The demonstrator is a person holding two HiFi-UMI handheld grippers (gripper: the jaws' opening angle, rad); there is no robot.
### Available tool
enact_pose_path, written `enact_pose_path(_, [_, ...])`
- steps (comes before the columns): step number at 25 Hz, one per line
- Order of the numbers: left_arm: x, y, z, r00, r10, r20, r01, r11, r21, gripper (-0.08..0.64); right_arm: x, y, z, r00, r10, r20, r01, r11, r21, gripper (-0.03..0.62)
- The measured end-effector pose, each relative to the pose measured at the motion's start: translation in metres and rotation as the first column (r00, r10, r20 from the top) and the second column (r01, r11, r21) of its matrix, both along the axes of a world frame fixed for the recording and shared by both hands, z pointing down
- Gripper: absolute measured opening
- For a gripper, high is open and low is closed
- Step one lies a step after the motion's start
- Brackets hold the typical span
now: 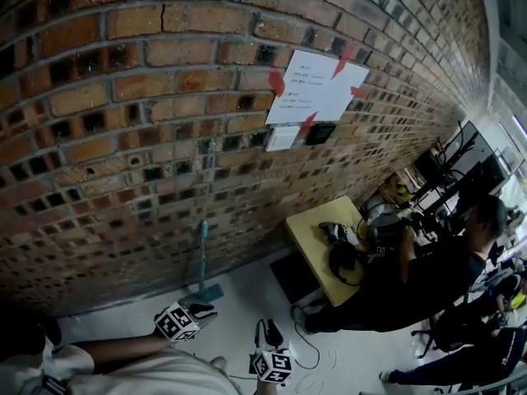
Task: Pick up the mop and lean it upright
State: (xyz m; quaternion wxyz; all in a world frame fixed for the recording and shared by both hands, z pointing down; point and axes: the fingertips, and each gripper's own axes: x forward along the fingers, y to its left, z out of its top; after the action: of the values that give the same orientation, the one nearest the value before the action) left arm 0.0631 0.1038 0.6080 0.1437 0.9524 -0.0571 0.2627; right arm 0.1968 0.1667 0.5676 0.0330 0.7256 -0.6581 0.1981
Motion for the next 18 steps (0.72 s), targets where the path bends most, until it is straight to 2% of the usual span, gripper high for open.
enact_pose_path(7, [0.025,0.022,-0.003,1.000,0.023,0.013,-0.023,0.999,0.027,0.094,0.039,0.038,0.008,0.998,0.046,0.036,-0.046,0.999,0.012,0.098])
enact_pose_path(18, [0.049,0.047,-0.002,1.000,0.025,0.014,-0.025,0.999,0.036,0.094,0.060,0.066,0.006,0.997,0.056,0.059,-0.058,0.998,0.039,0.100])
